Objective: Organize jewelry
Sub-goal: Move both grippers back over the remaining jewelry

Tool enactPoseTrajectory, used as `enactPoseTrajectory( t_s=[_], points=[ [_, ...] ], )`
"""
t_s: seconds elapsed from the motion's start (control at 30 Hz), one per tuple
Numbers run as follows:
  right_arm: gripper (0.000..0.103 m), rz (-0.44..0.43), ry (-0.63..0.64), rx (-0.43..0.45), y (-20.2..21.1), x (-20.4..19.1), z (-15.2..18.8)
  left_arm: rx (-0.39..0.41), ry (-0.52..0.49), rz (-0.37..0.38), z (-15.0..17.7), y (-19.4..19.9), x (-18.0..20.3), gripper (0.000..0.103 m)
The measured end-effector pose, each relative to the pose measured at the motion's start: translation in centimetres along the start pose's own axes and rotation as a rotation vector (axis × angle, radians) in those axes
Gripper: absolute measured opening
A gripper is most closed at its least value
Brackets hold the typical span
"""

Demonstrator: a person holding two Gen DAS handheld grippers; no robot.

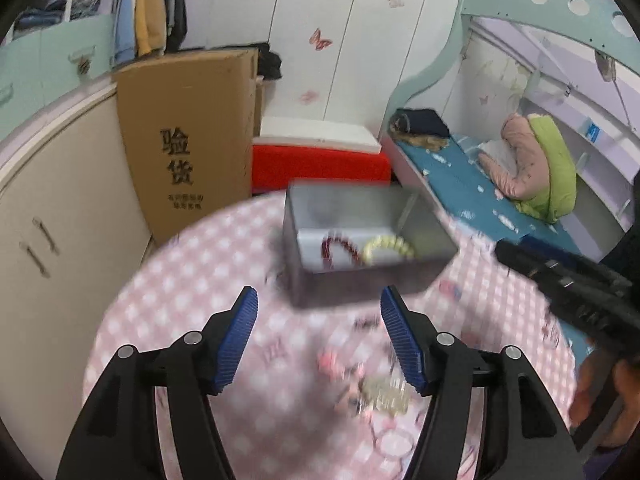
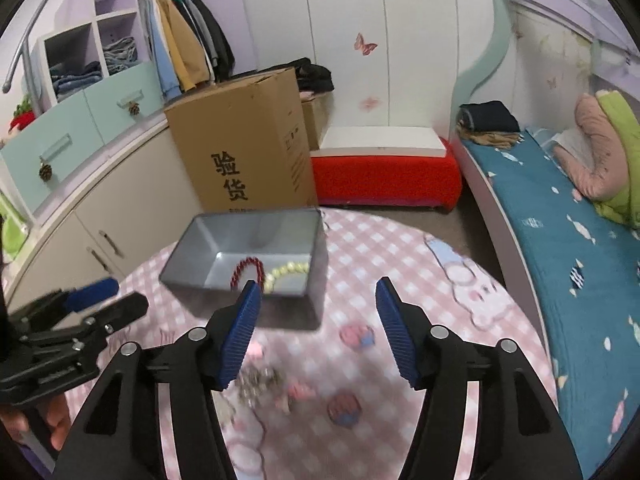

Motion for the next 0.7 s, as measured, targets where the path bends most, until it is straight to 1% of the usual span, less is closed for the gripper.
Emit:
enactPoseTrajectory(
  t_s=[0.07, 0.13, 0.2, 0.27, 0.37, 0.43, 0.5, 0.63, 0.7],
  points=[
    [0.061, 0.006, -0.007, -0.010, 0.4, 0.4, 1.5, -0.026, -0.006, -0.002, 1.8, -0.4, 0.1, 0.062],
    [0.062, 0.020, -0.003, -0.017, 0.5, 0.5, 3.0, -0.053, -0.022, -0.007, 3.1, -0.9, 0.5, 0.062],
    [0.062, 0.041, -0.006, -0.032, 0.3, 0.8, 4.4, -0.072, -0.016, -0.005, 4.3, -1.5, 0.7, 0.062],
    [0.063, 0.043, -0.008, -0.056, -0.2, 1.0, 5.4, -0.101, -0.010, -0.007, 5.3, -2.3, 0.9, 0.062],
    [0.063, 0.031, -0.027, -0.084, -0.9, 1.4, 6.6, -0.117, -0.033, -0.035, 6.0, -3.1, 1.3, 0.062],
    [0.063, 0.026, -0.036, -0.096, -1.1, 1.7, 7.3, -0.125, -0.049, -0.037, 6.5, -3.4, 1.5, 0.062],
    [0.063, 0.016, -0.053, -0.106, -1.3, 2.1, 7.7, -0.110, -0.077, -0.051, 6.7, -3.5, 1.9, 0.062],
    [0.063, 0.013, -0.058, -0.112, -1.5, 2.2, 7.9, -0.110, -0.066, -0.047, 6.4, -3.7, 1.7, 0.061],
    [0.063, 0.007, -0.057, -0.114, -1.6, 2.2, 7.9, -0.104, -0.077, -0.067, 6.3, -3.8, 1.5, 0.061]
  ],
)
Point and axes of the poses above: each gripper's, at about its wrist camera, not at the fingertips, and y roughly against the way its jaws point, x to its right, z to its underside, the point moved 2 cm from there along -y, roughly the way its jaws point, and after that the axes turned 4 degrees about -x, right-handed, at the moved point
